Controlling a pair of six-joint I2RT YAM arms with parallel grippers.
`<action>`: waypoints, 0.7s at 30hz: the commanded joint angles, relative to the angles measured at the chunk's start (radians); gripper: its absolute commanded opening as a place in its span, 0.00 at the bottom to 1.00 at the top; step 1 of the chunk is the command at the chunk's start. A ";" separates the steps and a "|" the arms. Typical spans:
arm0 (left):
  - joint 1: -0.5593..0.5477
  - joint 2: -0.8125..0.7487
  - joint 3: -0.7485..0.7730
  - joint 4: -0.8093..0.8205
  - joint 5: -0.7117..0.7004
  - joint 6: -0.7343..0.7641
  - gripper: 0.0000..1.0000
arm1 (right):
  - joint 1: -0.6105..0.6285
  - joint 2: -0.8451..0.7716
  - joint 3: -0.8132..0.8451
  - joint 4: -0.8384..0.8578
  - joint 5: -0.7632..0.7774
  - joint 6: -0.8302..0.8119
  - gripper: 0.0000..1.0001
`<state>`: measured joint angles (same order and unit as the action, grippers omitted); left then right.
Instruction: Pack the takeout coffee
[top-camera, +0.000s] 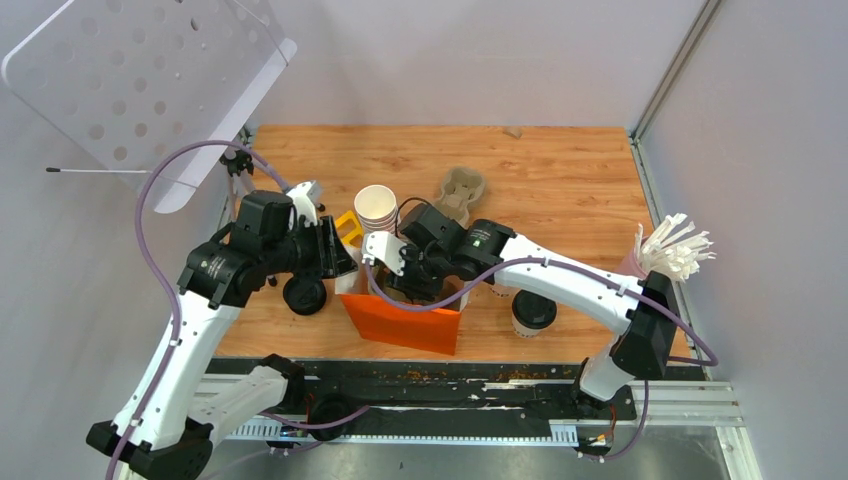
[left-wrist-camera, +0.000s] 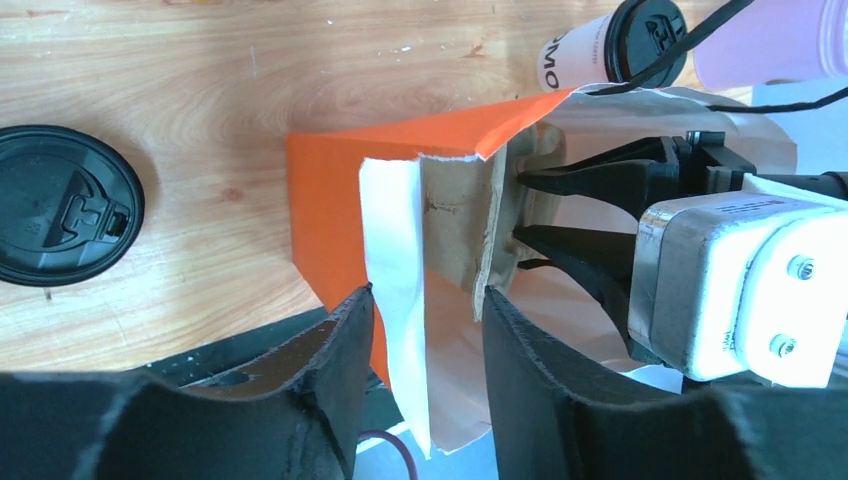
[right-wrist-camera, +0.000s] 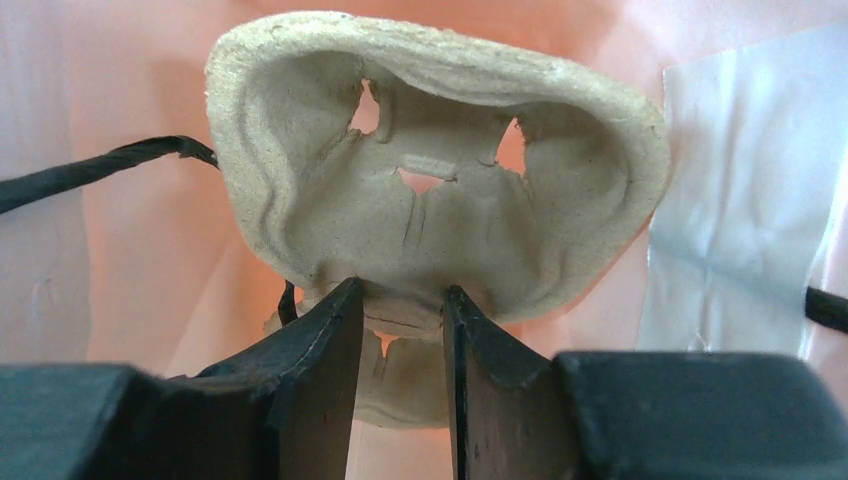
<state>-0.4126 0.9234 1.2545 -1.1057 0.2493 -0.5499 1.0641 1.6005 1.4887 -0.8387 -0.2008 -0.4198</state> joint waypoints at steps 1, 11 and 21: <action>0.001 -0.022 0.048 0.001 -0.026 -0.015 0.55 | 0.008 0.000 0.052 -0.026 0.039 0.012 0.33; 0.001 -0.015 0.026 -0.033 -0.024 0.012 0.62 | 0.008 0.014 0.114 -0.047 0.056 0.032 0.50; 0.001 -0.004 0.002 -0.018 -0.010 0.029 0.56 | 0.008 -0.053 0.076 0.094 -0.003 0.099 0.45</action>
<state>-0.4126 0.9154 1.2682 -1.1427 0.2272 -0.5423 1.0664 1.6123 1.5707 -0.8566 -0.1680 -0.3679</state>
